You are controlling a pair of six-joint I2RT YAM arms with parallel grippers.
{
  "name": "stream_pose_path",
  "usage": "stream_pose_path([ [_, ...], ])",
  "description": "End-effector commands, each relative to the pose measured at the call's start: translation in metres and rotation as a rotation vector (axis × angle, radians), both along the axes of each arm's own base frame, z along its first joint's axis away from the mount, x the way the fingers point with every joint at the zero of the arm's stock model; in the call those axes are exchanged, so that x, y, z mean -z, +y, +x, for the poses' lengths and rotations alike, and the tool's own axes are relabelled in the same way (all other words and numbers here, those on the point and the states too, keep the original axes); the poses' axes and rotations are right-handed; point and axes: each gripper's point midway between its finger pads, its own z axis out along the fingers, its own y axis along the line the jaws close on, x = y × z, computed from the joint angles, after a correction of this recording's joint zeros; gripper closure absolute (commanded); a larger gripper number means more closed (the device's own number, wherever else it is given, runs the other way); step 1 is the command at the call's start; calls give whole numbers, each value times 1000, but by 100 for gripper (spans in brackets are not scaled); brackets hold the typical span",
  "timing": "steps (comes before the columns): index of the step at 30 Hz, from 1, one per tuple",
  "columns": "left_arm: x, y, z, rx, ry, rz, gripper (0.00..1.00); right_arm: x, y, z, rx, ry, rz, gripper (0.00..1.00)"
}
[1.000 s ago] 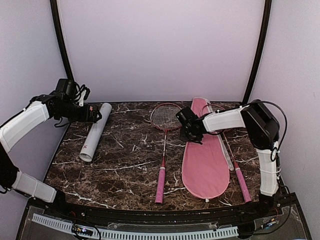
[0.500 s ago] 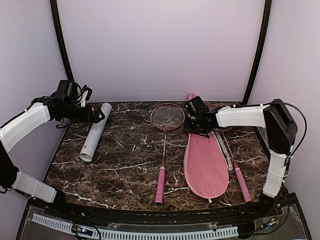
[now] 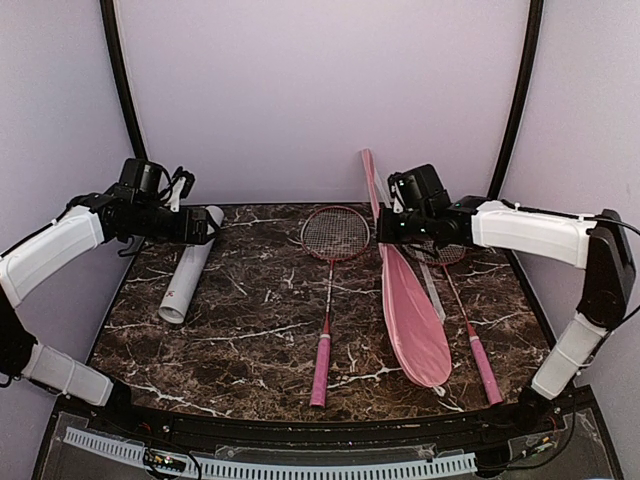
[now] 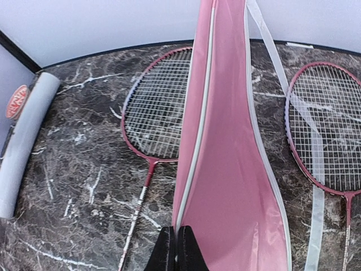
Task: Pack up the badminton gear
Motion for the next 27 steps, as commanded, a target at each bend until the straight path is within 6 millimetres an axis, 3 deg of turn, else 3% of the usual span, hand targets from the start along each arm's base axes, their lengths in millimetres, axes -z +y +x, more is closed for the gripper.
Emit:
stream_pose_path([
  [1,-20,-11,2,39,-76,-6,1,-64,7,-9,-114,-150,92,100],
  [9,-46,-28,-2,111,-176,-14,1,-111,14,-40,-303,-230,122,100],
  [17,-86,-55,-23,268,-337,-26,1,-141,18,-75,-504,-277,91,100],
  [22,-110,-88,-60,479,-545,28,1,-167,33,-108,-674,-282,205,100],
  [27,-115,-116,-96,651,-727,164,1,-180,50,-145,-876,-233,334,100],
])
